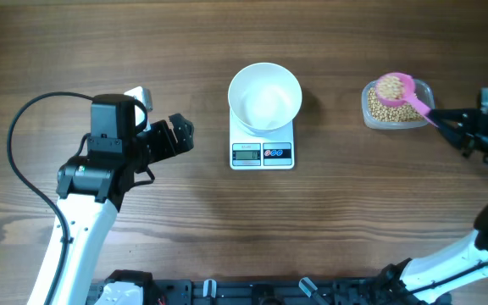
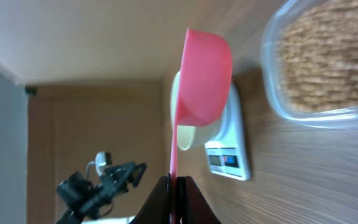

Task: Scoop item into bowl and weigh 150g on scale
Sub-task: 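Carry the filled scoop left over the bowl on the scale, then tip the scoop to pour soybeans into the white bowl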

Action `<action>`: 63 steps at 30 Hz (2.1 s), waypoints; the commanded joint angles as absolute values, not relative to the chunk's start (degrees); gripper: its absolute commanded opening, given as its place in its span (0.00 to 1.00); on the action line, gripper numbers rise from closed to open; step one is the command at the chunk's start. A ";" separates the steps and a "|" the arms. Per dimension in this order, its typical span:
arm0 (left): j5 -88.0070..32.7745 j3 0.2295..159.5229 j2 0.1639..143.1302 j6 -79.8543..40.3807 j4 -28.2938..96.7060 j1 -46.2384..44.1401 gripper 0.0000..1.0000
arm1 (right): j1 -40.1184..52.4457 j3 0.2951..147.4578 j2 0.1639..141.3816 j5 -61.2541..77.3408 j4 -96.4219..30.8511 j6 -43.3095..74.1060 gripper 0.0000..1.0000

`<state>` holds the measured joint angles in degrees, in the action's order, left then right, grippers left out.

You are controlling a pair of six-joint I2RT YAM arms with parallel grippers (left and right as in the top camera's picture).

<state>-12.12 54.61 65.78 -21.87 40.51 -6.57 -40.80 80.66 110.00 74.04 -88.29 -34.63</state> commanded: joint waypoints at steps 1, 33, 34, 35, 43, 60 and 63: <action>-12.82 54.87 65.80 -21.63 40.53 -6.22 1.00 | -35.31 80.14 110.91 80.07 -88.62 -36.67 0.04; -12.82 54.87 65.80 -21.63 40.56 -6.22 1.00 | 10.76 96.55 103.24 27.92 -55.46 -0.56 0.04; -12.82 54.87 65.80 -21.63 40.56 -6.22 1.00 | 11.88 96.55 102.30 26.33 -54.81 -2.04 0.04; -12.82 54.87 65.80 -21.63 40.56 -6.22 1.00 | 12.75 96.55 101.58 24.69 -54.22 -2.94 0.04; -12.82 54.87 65.78 -21.63 40.53 -6.22 1.00 | 21.17 96.53 99.53 5.10 -53.43 -9.32 0.04; -12.82 54.87 65.80 -21.63 40.56 -6.22 1.00 | 29.58 96.53 99.53 -13.61 -52.29 -19.51 0.04; -12.82 54.87 65.78 -21.63 40.56 -6.22 1.00 | 32.16 96.53 99.53 -17.89 -52.12 -21.93 0.04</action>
<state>-12.12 54.61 65.78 -21.87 40.56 -6.57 29.52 95.20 100.47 -9.39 -52.60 -18.52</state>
